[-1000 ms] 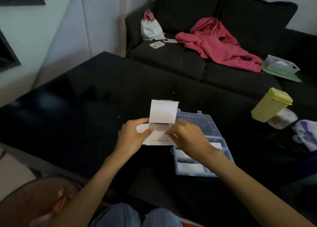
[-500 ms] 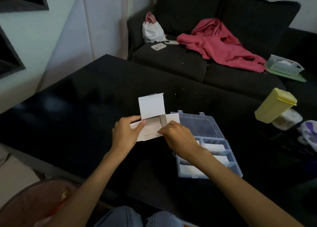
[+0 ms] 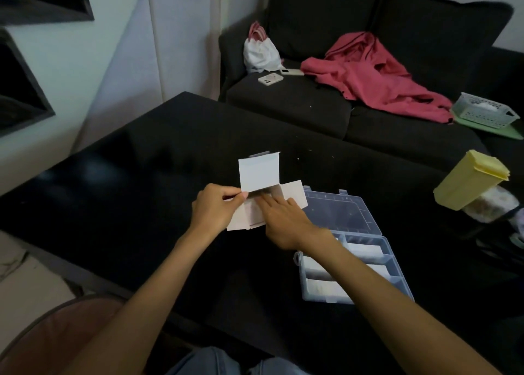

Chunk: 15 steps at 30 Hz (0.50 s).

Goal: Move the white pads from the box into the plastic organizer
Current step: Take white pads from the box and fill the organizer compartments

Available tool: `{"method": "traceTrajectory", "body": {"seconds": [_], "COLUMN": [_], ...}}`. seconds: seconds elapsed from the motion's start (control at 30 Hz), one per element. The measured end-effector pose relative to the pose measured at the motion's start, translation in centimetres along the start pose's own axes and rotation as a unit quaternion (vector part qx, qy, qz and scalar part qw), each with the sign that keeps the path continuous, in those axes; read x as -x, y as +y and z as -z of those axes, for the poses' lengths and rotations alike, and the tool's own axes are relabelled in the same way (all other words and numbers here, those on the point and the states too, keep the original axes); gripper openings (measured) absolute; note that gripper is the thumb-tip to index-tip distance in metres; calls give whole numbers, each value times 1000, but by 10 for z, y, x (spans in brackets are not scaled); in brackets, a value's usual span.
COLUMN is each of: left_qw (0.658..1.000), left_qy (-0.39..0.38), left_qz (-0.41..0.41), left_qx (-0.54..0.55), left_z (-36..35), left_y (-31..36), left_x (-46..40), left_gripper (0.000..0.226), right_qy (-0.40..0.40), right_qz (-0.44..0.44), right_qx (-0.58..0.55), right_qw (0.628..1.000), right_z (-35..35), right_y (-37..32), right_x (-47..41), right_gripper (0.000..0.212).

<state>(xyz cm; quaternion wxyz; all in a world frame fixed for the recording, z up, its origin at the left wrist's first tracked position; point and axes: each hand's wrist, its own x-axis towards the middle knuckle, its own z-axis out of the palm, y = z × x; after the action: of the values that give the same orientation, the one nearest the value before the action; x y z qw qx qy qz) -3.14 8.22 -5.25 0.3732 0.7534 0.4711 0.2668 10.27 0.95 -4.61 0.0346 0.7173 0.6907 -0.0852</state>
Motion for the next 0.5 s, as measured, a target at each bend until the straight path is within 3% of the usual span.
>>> {"method": "traceTrajectory", "body": {"seconds": [0.1, 0.37, 0.5], "left_qw": [1000, 1000, 999], "left_qy": [-5, -15, -20], "left_qz": [-6, 8, 12], "left_qx": [-3, 24, 28], "left_z": [0, 0, 3], "left_y": [-2, -7, -9], "left_x": [-1, -6, -9], "left_gripper": [24, 23, 22], "right_qy": [-20, 42, 68], "right_qz": [-9, -4, -6], "right_qx": [-13, 58, 67], "right_qw": [1000, 997, 995], "right_z": [7, 13, 16], "right_y": [1, 3, 1], "right_x": [-6, -8, -10], "right_gripper": [57, 27, 23]}}
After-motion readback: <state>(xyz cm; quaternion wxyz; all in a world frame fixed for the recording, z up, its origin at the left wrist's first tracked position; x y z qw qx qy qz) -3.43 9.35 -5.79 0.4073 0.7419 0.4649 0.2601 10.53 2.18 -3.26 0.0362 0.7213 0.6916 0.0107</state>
